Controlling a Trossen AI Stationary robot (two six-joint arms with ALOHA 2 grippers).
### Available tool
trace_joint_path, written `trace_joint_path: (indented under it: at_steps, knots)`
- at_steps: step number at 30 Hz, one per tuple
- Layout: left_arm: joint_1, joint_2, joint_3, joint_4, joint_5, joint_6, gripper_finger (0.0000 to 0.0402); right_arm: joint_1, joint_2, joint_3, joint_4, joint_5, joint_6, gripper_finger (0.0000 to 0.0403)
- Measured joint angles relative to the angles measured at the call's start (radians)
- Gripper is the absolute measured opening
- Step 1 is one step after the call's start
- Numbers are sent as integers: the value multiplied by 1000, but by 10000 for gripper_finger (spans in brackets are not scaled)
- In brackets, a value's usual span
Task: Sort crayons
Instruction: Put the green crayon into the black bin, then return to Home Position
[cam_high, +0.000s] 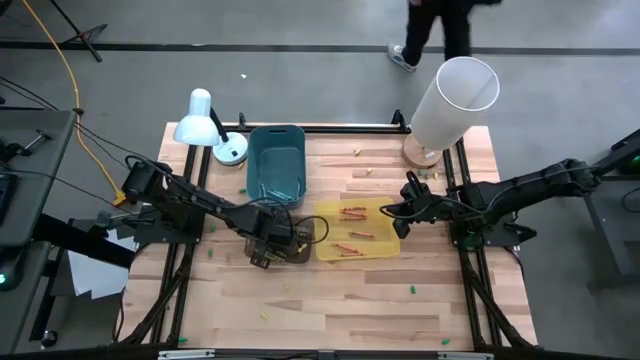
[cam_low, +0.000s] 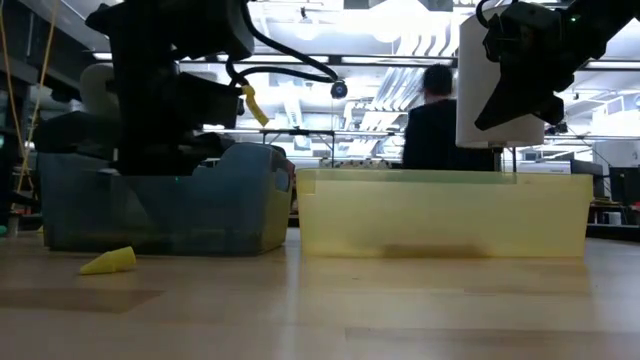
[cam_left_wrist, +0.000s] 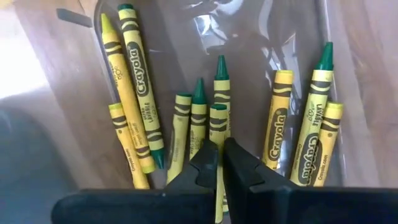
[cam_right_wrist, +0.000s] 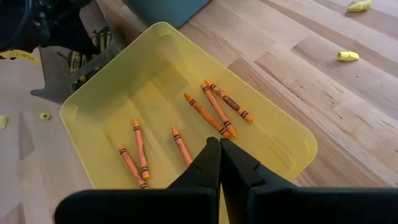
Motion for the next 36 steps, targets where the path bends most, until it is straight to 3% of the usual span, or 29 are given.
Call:
trace_joint_path:
  at_steps: [6,17,24,30,36]
  knots:
    - [14,0,0,1,-3,20,17,0,0,0,0,0,-1,0]
    - [18,-7,-2,-12,-1,0,114,0,0,0,0,0,-2,0]
    - [18,-44,68,-105,4,-21,144,0,0,0,0,0,-1,0]
    - [18,-139,101,-129,4,-76,147,0,0,0,3,-1,-2,0]
    - [9,-334,94,-109,-6,-194,137,0,0,0,13,-1,-2,0]
